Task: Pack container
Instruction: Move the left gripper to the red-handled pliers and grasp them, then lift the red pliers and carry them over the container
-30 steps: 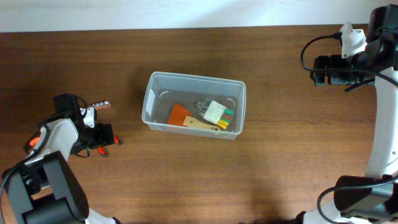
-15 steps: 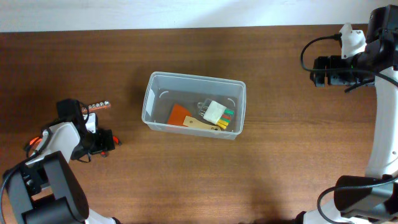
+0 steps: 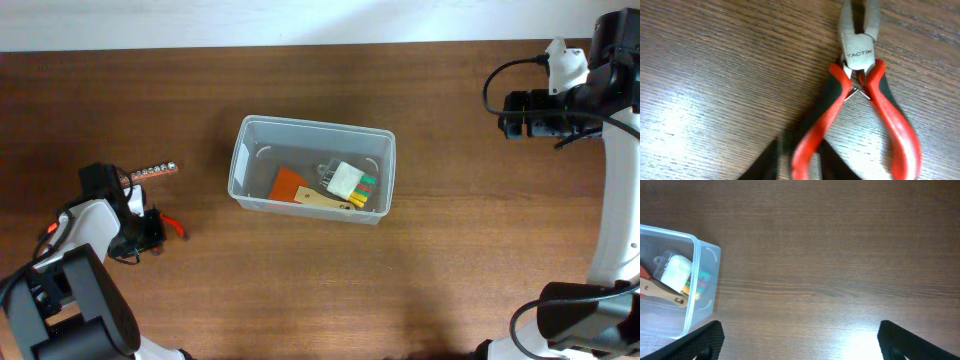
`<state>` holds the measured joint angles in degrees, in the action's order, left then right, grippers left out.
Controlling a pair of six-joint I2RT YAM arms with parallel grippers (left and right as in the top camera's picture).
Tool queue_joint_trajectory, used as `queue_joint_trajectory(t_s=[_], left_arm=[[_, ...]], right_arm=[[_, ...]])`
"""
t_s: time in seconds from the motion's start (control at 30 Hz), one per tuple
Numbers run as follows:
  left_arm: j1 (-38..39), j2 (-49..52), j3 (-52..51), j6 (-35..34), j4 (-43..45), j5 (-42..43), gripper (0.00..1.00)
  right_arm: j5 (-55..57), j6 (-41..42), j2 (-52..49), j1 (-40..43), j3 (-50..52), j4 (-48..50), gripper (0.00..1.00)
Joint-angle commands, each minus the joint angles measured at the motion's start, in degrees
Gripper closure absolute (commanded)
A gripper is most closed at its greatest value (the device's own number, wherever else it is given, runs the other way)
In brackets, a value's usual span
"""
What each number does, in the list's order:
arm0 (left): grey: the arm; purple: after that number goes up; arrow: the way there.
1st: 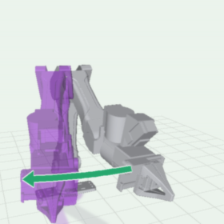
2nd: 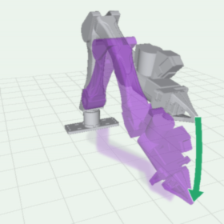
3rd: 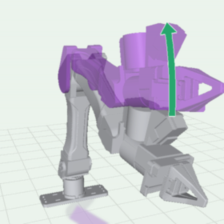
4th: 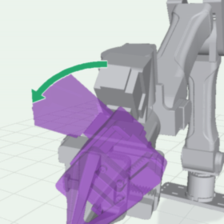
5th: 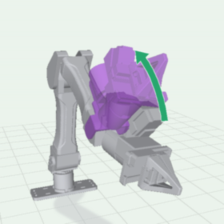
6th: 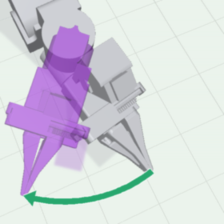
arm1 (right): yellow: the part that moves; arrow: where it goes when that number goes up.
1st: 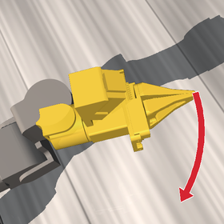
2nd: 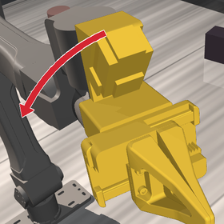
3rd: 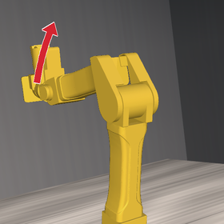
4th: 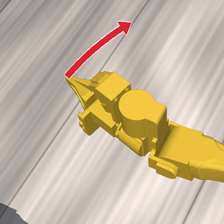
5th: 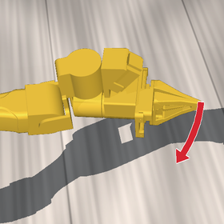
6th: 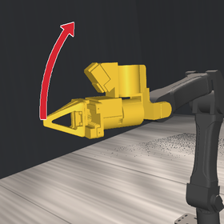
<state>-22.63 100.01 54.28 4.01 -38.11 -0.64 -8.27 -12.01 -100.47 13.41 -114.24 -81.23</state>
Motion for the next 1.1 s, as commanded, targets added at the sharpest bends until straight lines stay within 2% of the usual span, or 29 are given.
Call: queue_joint_trajectory(t_s=[0.0, 0.17, 0.4, 0.6, 0.73, 0.83, 0.93, 1.0, 1.07], left_arm=[[-0.42, 1.66, -1.7, -0.13, -0.17, 0.72, 0.82], [-0.42, 1.66, -1.7, -0.13, 0.02, 1.33, 0.98], [-0.24, 1.64, 0.83, -0.07, -0.81, 6.97, 0.98], [3.34, 1.49, 17.25, 5.46, -15.82, 6.86, 0.98], [7.32, 1.44, 28.48, 7.65, -22.4, 4.94, 0.98], [13.25, 1.44, 38.51, 12.44, -25.81, 3.67, 0.98], [17.68, 1.44, 42.75, 17.81, -26.23, 3.72, 0.98], [23.02, 1.44, 45.53, 25.55, -25.86, 3.91, 0.98], [29.97, 1.44, 46.29, 38.47, -24.24, 3.91, 0.98]], right_arm=[[-0.11, 0.28, -0.31, 0.11, 0.24, -0.09, 0.01], [-0.11, 0.31, -0.31, 0.11, 0.24, -0.09, 0.02], [-0.11, 0.31, -0.31, 0.13, 0.24, -0.44, 0.01], [-0.11, 0.31, -0.31, 0.13, 0.24, -0.44, 0.01], [-0.11, 0.31, -0.31, 0.13, 0.24, -0.44, 0.02], [-0.13, 0.31, -0.31, 0.13, 0.24, -0.44, 0.02], [-0.13, 0.31, -0.31, 0.11, 0.24, -0.44, 0.01], [-0.13, 0.31, -0.31, 0.13, 0.24, -0.42, 0.02], [-0.13, 0.31, -0.31, 0.11, 0.24, -0.39, 0.02]])
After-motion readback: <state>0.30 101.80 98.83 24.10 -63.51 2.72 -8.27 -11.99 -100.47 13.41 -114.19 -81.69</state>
